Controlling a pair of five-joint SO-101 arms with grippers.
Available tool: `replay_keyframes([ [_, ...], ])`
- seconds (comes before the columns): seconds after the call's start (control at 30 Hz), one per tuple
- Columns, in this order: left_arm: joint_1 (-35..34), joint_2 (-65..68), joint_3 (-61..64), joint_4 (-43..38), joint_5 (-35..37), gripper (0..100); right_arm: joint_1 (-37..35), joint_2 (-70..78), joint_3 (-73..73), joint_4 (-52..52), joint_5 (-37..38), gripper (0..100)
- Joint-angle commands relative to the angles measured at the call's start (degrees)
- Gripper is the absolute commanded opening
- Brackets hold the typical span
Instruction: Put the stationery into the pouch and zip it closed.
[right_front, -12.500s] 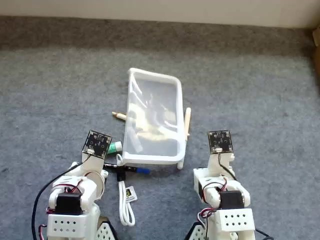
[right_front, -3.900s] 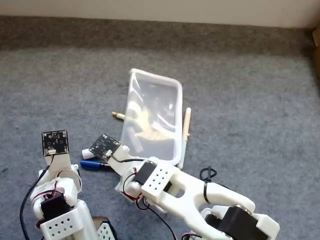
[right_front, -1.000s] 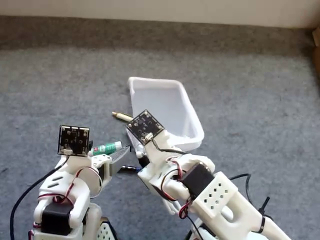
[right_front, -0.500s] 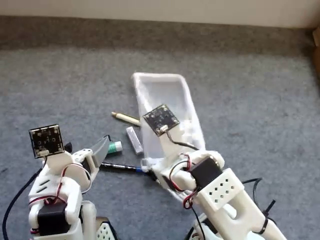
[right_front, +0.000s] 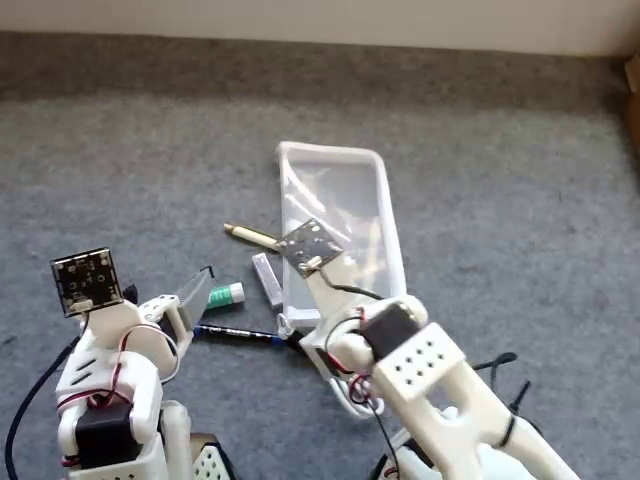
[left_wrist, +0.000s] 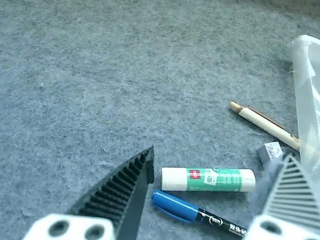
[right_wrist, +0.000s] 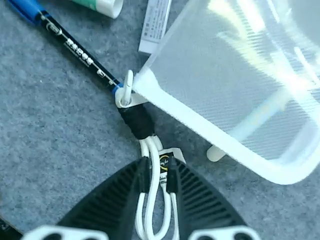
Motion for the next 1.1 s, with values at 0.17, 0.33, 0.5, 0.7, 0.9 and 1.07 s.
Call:
replay_keyframes([
  [0.17,-8.6,0.1,-0.2,-3.9,5.5,35,-7.0,10.8,-4.7,-6.0,-5.5,14.9],
  [0.33,-8.7,0.1,-0.2,-3.9,5.5,35,-10.2,10.5,-5.3,-6.9,-5.7,15.6],
  [0.5,-8.7,0.1,-0.2,-3.9,5.5,35,-11.6,10.5,-5.4,-13.1,-5.7,12.1],
  [0.7,-8.7,0.1,-0.2,-3.8,5.5,35,-11.6,11.2,-9.2,-16.7,-5.6,0.9],
  [0.9,-8.7,0.1,-0.2,-3.8,5.5,35,-11.6,11.3,-12.4,-23.8,-5.6,0.9],
  [1.07,-8.7,0.1,-0.1,-3.8,5.5,35,-11.6,14.5,-11.5,-26.5,-5.6,0.9],
])
